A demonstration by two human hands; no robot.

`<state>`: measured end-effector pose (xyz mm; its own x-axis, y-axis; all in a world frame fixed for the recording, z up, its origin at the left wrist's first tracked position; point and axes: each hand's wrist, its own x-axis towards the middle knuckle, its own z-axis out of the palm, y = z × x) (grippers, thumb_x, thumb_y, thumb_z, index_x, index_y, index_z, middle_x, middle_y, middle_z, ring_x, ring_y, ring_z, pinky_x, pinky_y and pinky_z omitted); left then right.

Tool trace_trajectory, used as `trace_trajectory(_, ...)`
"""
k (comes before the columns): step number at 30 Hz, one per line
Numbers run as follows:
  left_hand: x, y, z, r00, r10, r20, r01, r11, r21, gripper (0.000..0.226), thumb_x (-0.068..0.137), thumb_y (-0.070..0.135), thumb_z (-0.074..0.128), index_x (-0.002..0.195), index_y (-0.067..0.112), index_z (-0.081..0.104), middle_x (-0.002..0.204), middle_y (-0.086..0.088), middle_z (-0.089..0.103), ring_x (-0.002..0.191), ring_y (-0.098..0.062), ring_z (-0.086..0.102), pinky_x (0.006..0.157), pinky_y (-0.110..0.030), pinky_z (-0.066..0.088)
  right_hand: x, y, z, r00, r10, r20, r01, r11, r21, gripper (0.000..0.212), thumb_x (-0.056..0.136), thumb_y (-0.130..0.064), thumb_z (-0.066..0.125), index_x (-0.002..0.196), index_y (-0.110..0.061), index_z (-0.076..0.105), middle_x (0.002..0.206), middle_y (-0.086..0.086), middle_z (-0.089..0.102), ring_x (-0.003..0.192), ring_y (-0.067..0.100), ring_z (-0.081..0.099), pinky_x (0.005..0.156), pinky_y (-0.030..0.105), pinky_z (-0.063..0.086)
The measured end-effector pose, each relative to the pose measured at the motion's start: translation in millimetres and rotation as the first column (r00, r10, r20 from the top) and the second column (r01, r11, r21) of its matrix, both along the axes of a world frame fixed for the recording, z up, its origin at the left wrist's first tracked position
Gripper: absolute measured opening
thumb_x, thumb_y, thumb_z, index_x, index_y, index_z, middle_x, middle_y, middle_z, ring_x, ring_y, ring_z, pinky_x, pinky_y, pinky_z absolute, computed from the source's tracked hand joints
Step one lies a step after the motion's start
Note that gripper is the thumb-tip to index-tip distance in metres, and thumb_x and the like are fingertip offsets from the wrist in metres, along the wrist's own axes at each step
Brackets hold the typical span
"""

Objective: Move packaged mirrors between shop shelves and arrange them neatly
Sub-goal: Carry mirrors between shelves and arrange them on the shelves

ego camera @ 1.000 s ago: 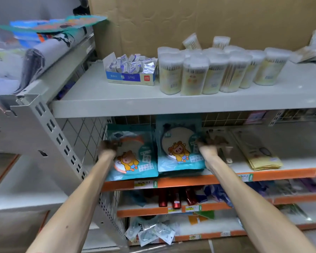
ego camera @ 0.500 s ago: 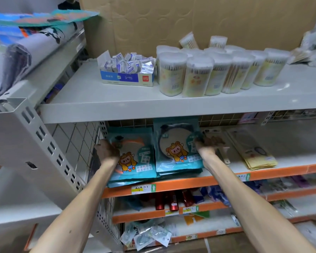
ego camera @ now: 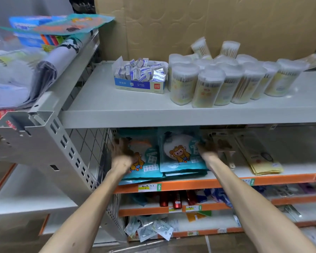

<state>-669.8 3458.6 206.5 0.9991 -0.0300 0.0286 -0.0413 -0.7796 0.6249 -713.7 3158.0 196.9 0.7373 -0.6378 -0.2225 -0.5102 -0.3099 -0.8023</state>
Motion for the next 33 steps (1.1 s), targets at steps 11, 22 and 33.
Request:
trace_trajectory(11,-42,-43,27,0.956,-0.264,-0.128,0.285,0.940,0.188,0.034,0.098,0.016,0.045,0.127,0.000,0.051,0.130,-0.027,0.052,0.111,-0.037,0.056,0.097,-0.043,0.046,-55,17,17,0.925,0.257,-0.281,-0.372,0.769,-0.520,0.022,0.094,-0.025,0.051,0.089,-0.006,0.061,0.090,0.013,0.063,0.087,0.029,0.063,0.089,0.046,0.052)
trace_trajectory(22,-122,-290,79,0.474,-0.835,0.279,0.693,0.549,0.466,0.062,0.087,0.033,0.042,0.147,0.016,0.037,0.145,-0.008,0.045,0.123,-0.034,0.051,0.095,-0.047,0.049,-230,-141,78,0.967,0.241,-0.082,-0.191,0.472,-0.861,0.061,0.089,-0.038,0.057,0.143,-0.014,0.043,0.150,0.007,0.041,0.136,0.029,0.036,0.109,0.046,0.037)
trace_trajectory(33,-325,-501,76,0.185,-0.929,0.320,0.788,0.335,0.516,0.080,0.084,0.037,0.067,0.151,0.013,0.030,0.158,-0.005,0.029,0.147,-0.028,0.024,0.112,-0.055,0.032,-496,-318,90,0.978,-0.086,-0.189,-0.126,0.478,-0.869,0.068,0.090,-0.041,0.057,0.149,-0.017,0.035,0.158,0.006,0.028,0.144,0.028,0.025,0.116,0.048,0.025)
